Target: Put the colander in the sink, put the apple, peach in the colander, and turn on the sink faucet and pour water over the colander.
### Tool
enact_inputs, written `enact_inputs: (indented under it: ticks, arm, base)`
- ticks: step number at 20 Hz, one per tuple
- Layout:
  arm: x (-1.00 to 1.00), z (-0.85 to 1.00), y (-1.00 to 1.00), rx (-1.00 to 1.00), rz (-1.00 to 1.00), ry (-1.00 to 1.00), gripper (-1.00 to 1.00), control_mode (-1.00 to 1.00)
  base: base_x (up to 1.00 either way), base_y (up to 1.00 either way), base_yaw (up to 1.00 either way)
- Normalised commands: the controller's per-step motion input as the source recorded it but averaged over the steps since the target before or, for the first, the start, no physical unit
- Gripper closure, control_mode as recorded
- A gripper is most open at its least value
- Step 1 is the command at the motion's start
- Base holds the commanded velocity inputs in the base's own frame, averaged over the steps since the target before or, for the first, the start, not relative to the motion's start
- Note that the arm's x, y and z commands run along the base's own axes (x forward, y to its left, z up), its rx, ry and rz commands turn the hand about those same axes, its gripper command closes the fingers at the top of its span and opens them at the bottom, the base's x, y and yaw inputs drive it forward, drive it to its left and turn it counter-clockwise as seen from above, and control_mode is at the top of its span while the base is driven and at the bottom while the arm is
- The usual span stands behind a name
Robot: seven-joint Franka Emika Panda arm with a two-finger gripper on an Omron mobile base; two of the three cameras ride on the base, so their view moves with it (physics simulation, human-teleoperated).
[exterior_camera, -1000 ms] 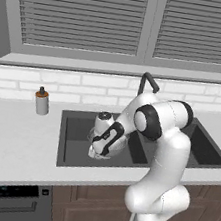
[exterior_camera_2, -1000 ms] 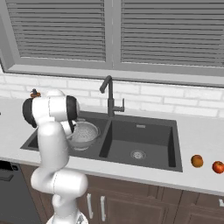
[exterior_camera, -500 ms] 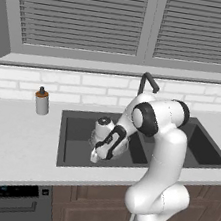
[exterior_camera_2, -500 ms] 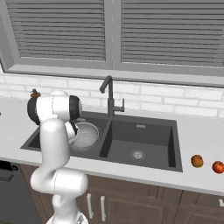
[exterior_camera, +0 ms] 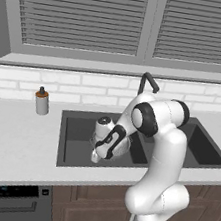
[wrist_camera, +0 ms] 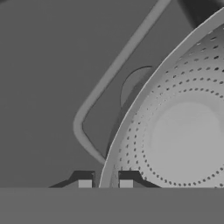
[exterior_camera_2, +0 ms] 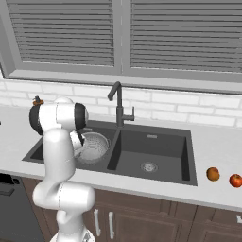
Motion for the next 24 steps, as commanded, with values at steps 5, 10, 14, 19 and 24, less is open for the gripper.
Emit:
enact_inputs:
  ticks: [5,10,14,19,24]
  arm:
    - [0.0,0.0,-0.19,0.0,-0.01,0.03,1.0,-1.0]
    - [0.0,0.0,-0.24,0.0,-0.01,0.08,1.0,-1.0]
    - [0.0,0.0,-0.09,0.0,-0.01,0.1,-1.0,-1.0]
    - [0.0,0.09,-0.2,0.0,0.0,0.06,-1.0,-1.0]
    - [-0.24,0.71,-0.3,0.0,0.0,0.0,-1.0,-1.0]
  base:
    - [0.0,0.0,0.0]
    - [0.0,0.0,0.0]
    - [0.0,0.0,0.0]
    - [0.0,0.0,0.0]
    - [0.0,0.0,0.0]
